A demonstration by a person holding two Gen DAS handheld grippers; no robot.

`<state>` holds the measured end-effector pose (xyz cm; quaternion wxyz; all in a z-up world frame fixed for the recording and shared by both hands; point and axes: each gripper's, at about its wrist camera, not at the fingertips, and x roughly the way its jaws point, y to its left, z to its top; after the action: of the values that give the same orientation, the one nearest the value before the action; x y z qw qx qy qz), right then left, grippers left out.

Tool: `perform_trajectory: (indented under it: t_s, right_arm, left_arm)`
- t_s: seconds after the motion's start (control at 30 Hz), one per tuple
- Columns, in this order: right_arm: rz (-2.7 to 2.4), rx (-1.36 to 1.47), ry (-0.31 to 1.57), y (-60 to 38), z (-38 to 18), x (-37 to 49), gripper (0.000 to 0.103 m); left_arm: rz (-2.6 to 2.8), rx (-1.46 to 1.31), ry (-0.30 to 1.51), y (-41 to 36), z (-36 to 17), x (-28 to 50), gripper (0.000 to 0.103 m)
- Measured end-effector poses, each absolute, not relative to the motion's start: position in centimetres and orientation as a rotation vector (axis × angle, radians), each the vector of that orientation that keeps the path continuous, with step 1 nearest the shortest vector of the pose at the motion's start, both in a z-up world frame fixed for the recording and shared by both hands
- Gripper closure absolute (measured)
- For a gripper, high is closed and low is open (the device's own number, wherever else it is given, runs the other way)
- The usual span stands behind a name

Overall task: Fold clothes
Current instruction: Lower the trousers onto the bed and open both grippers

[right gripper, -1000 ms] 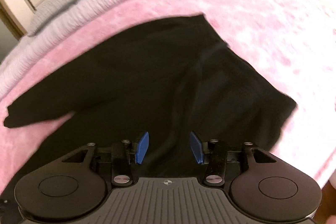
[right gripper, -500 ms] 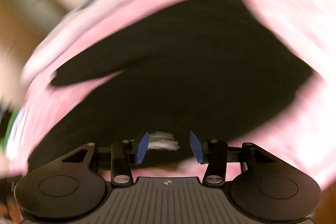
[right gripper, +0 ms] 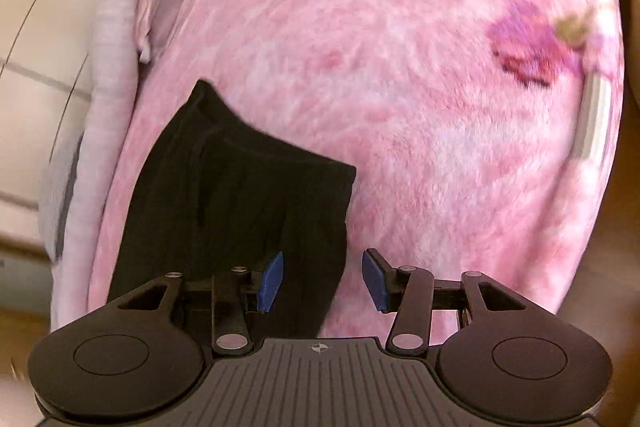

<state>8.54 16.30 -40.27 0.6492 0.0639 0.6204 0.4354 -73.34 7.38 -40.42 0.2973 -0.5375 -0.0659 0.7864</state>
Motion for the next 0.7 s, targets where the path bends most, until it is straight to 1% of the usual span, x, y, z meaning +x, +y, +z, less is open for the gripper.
perform_trajectory:
  t_s: [0.03,0.13,0.17,0.2,0.3,0.37,0.4,0.5,0.57,0.63,0.67,0.7]
  right_arm:
    - [0.984,0.153,1.401,16.1,-40.4,8.5,0.055]
    - [0.993,0.161,1.377,16.2,-39.9,8.4,0.055]
    - [1.012,0.155,1.371,16.4,-39.6,8.3,0.068]
    - [1.037,0.132,1.365,17.0,-39.7,8.2,0.102]
    - [1.075,0.008,1.306,18.0,-38.2,8.5,0.102]
    - [1.102,-0.028,1.272,18.1,-37.1,8.6,0.103]
    - [1.095,-0.028,1.272,17.7,-36.8,8.9,0.103]
    - [1.025,-0.073,1.306,16.9,-38.4,9.6,0.102]
    - [0.980,-0.101,1.339,16.2,-39.6,9.7,0.102]
    - [0.963,-0.064,1.347,15.9,-39.4,9.5,0.101]
    - [0.963,-0.070,1.348,16.1,-39.0,9.3,0.099]
    - [0.963,-0.098,1.345,16.3,-38.6,9.1,0.095]
  left_arm:
    - [2.077,-1.408,-0.115,8.1,-40.3,-73.6,0.100]
    - [2.034,-1.267,-0.026,9.6,-38.2,-73.7,0.101]
    - [2.018,-1.221,0.003,10.1,-37.5,-73.7,0.101]
    - [2.002,-1.175,0.031,10.6,-36.8,-73.7,0.101]
    - [1.953,-1.052,0.114,11.8,-34.9,-73.8,0.100]
    - [1.928,-1.002,0.211,11.8,-34.9,-73.8,0.099]
    - [1.924,-1.034,0.245,11.8,-35.8,-74.1,0.099]
    - [1.905,-1.206,0.329,11.1,-39.6,-74.3,0.097]
    - [1.935,-1.199,0.256,10.0,-39.8,-74.0,0.094]
    - [1.962,-1.266,0.133,9.1,-39.5,-74.7,0.092]
    - [1.986,-1.259,0.136,8.9,-39.1,-75.0,0.092]
    - [2.009,-1.252,0.139,8.7,-38.7,-75.2,0.092]
